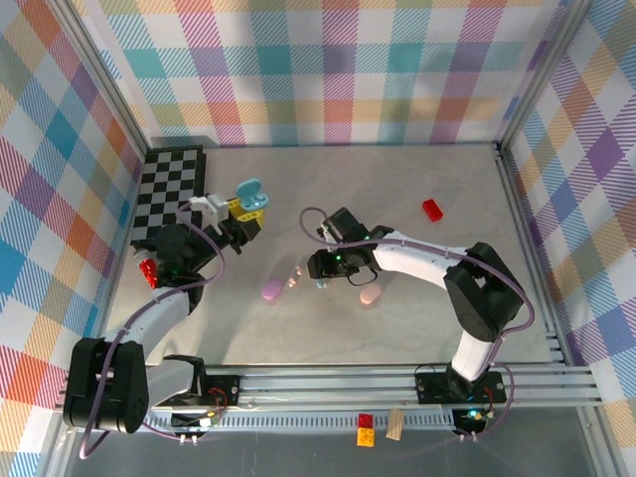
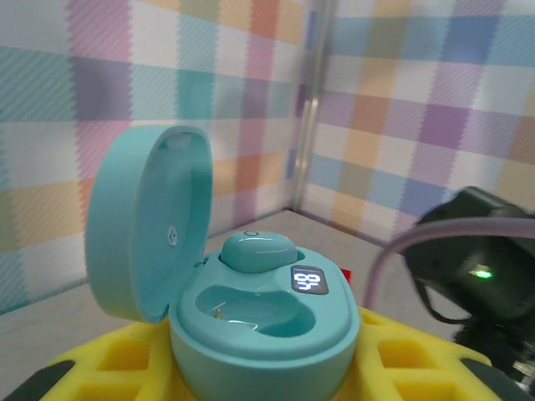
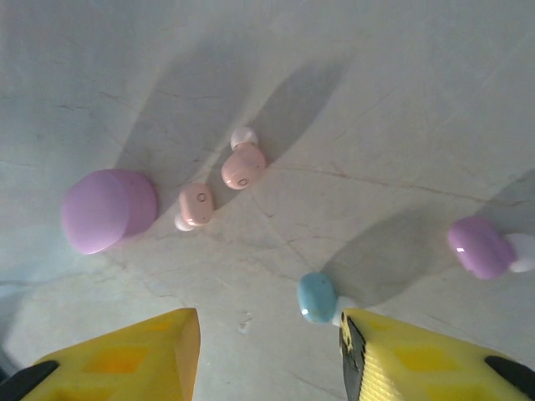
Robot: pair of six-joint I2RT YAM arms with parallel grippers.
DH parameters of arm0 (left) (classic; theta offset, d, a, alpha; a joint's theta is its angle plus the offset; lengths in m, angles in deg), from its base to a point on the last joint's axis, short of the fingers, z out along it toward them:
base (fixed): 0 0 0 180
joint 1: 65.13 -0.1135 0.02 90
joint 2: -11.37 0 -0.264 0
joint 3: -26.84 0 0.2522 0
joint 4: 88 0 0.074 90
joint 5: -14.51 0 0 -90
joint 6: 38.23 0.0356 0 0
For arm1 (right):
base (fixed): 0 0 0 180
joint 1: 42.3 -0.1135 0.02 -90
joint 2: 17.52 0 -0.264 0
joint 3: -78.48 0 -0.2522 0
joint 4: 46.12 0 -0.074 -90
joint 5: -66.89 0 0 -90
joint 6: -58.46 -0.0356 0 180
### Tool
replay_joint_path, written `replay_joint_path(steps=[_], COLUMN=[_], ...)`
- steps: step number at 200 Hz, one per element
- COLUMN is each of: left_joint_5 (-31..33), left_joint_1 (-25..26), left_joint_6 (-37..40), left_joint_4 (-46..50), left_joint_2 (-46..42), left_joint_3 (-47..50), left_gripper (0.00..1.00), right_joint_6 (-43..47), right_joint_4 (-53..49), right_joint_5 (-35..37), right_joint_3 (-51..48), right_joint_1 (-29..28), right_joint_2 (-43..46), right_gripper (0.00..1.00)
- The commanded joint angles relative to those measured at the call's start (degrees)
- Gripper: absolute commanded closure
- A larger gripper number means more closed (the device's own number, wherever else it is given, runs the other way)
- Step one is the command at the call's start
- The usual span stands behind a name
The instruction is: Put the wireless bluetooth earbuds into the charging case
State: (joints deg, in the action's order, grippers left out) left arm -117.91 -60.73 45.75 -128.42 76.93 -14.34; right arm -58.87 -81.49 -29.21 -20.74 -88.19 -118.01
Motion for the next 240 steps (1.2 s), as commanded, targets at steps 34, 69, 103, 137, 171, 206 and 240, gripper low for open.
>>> replay_joint_path(steps=[34,69,103,137,171,206,240], left_joint_5=[1.69,2.46,1.5,0.94,0.51,0.97,0.34], left_joint_1=[-6.89,-8.96,-9.15,-9.08,-9.15,-9.15,-9.15], left_joint_6=[-5.64,-6.19,-6.46,-6.55,-6.46,-6.63,-6.63], left_joint_4=[-8.88,-9.02,-8.32,-8.15,-8.21,-9.11,-9.15], left_joint_2=[1.22,1.99,2.03,1.76,1.99,1.74,1.96], left_joint_3=[-0.34,-1.32,-1.96,-1.71,-1.68,-1.32,-1.36], left_gripper=[0.63,0.63,0.63,0.63,0.63,0.63,0.63], right_joint_6=[7.54,9.9,11.31,12.1,12.81,12.49,12.39], right_joint_4=[-14.03,-18.21,-21.72,-22.77,-23.54,-24.07,-24.44], right_joint_5=[27.08,34.68,38.77,39.83,40.52,40.21,40.39], right_joint_3=[9.71,14.5,17.89,19.26,19.98,20.49,20.91], right_joint_1=[-11.0,-15.39,-16.94,-16.95,-16.95,-16.95,-16.95], right_joint_2=[-7.92,-13.42,-17.33,-18.62,-19.94,-21.23,-22.18], right_gripper=[0.53,0.55,0.58,0.6,0.62,0.65,0.69])
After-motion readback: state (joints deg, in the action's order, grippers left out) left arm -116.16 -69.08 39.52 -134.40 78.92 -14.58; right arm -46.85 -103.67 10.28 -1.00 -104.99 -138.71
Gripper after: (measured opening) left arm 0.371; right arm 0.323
